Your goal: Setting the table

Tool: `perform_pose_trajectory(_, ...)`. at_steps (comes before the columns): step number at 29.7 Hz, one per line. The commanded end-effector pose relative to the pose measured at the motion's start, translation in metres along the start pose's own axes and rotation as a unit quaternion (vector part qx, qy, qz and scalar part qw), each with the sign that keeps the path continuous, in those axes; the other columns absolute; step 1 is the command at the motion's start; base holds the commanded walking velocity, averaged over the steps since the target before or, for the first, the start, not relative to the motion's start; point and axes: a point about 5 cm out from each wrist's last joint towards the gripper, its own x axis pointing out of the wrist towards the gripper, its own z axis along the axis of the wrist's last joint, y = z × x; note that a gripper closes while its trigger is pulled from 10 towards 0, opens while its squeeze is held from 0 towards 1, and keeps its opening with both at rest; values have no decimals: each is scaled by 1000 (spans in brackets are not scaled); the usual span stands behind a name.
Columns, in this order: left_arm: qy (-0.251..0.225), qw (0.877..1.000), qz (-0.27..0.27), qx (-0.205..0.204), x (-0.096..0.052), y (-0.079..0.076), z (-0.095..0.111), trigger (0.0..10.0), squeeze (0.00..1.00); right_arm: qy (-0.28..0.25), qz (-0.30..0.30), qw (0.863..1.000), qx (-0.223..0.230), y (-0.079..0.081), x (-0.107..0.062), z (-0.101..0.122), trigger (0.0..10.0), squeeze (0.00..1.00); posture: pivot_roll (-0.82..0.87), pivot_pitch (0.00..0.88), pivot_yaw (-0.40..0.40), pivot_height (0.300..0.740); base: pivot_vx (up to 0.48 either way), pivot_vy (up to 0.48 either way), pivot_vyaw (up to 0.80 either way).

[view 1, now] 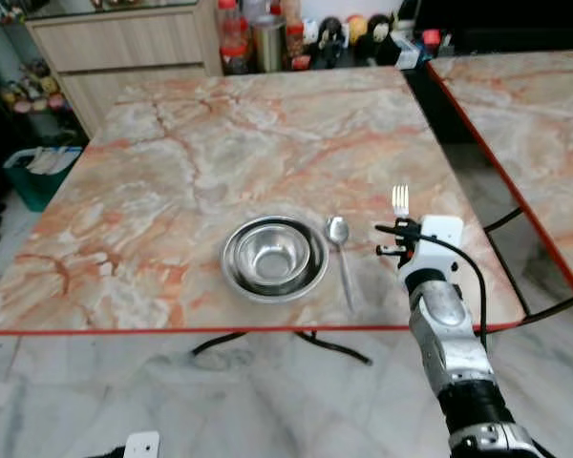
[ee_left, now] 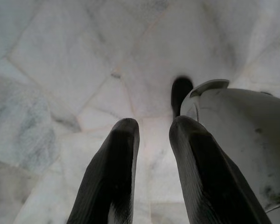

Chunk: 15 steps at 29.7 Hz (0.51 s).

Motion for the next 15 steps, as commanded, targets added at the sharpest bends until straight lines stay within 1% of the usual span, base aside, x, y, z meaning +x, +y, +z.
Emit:
perform_pose_trajectory(1, 15, 1000, 12, 6, -2, 5, -8, 10000, 0, -4, 12, 1000, 1, 10, 1, 3, 10000, 0, -67, 127, 36, 740, 300, 0, 0)
perform_pose_trajectory(5, 15, 1000, 11, 6, -1, 4, -8, 10000, 0, -2, 12, 1000, 1, 9, 0, 2, 10000, 0, -70, 128, 36, 740, 293, 0, 0)
perform_pose_trajectory(10, 16, 1000, 7, 3, -1, -1, -8, 10000, 0, 2, 12, 1000, -1, 8, 0, 1, 10000, 0, -70, 129, 35, 740, 0, 0, 0)
perform_pose_trajectory(15, 15, 1000, 7, 4, 0, -2, -5, 10000, 0, 8, 11, 1000, -3, 7, -1, -2, 10000, 0, -70, 130, 35, 740, 0, 0, 0)
